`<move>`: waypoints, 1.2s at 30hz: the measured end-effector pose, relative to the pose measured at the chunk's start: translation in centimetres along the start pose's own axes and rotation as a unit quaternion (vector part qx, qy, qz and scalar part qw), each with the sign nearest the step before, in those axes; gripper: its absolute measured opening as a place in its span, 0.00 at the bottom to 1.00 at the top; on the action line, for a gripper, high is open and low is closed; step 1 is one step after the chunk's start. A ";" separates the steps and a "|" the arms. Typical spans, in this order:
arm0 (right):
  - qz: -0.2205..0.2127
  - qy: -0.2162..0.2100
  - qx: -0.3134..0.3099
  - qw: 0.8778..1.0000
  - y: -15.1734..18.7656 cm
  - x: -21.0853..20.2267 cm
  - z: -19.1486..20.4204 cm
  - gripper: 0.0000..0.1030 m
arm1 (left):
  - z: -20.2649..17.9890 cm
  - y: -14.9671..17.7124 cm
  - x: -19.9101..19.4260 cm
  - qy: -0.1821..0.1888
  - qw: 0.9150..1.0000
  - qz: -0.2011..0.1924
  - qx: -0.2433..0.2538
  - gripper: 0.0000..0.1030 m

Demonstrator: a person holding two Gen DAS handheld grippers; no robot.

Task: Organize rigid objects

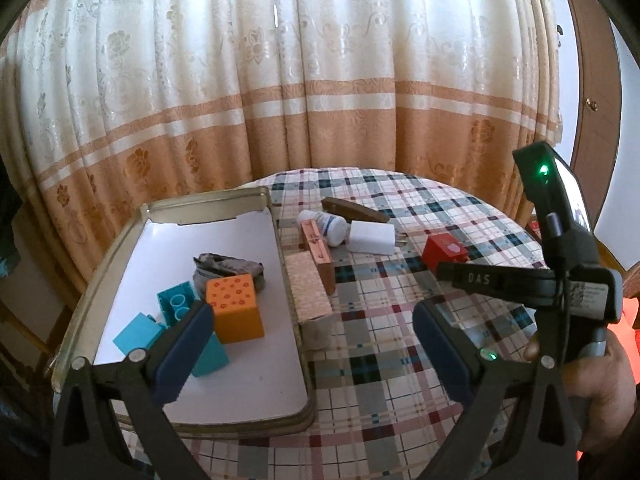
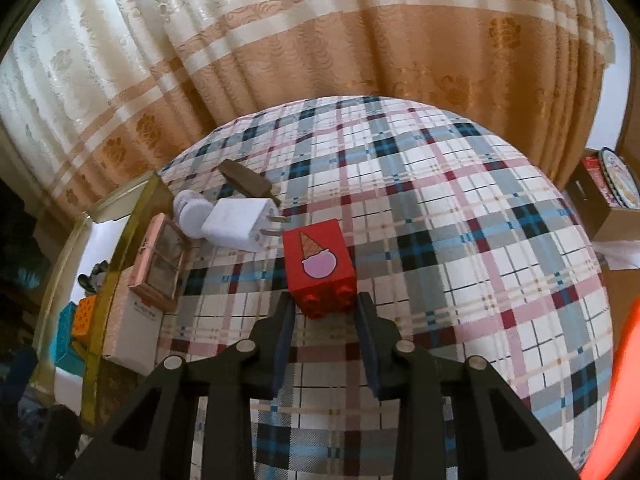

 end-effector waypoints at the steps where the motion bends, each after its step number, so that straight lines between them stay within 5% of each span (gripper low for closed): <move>1: 0.002 -0.005 -0.001 1.000 -0.1 0.1 0.0 0.38 | 0.0 0.0 0.0 -0.001 1.000 0.000 0.001 0.97; 5: -0.002 0.001 0.002 1.000 -0.4 0.2 -0.3 0.54 | -0.1 -0.1 0.1 -0.001 1.000 0.000 0.002 0.97; 12: -0.003 0.017 -0.023 1.000 -1.7 1.1 0.2 0.54 | -0.4 -0.4 0.5 -0.004 1.000 0.001 0.003 0.97; 16: 0.008 0.020 -0.026 0.999 -1.6 1.6 -0.1 0.33 | -0.7 -0.7 0.8 -0.003 1.000 0.003 0.002 0.97; 27: -0.034 0.064 0.046 0.996 -0.6 -2.4 -5.0 0.33 | -5.9 -3.2 3.7 0.017 1.000 -0.005 0.025 0.97; 36: -0.033 0.054 0.095 0.993 1.1 -2.4 -6.6 0.33 | -10.0 -4.0 9.9 0.021 0.997 0.068 0.030 0.90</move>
Point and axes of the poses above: each gripper's, at about its wrist camera, not at the fingertips, and x roughly the way its jaws point, z to its left, y to its underside, the point moved 2 cm from there along x, roughly the way its jaws point, and after that the axes turned 13 degrees about -x, right-handed, at the moved point
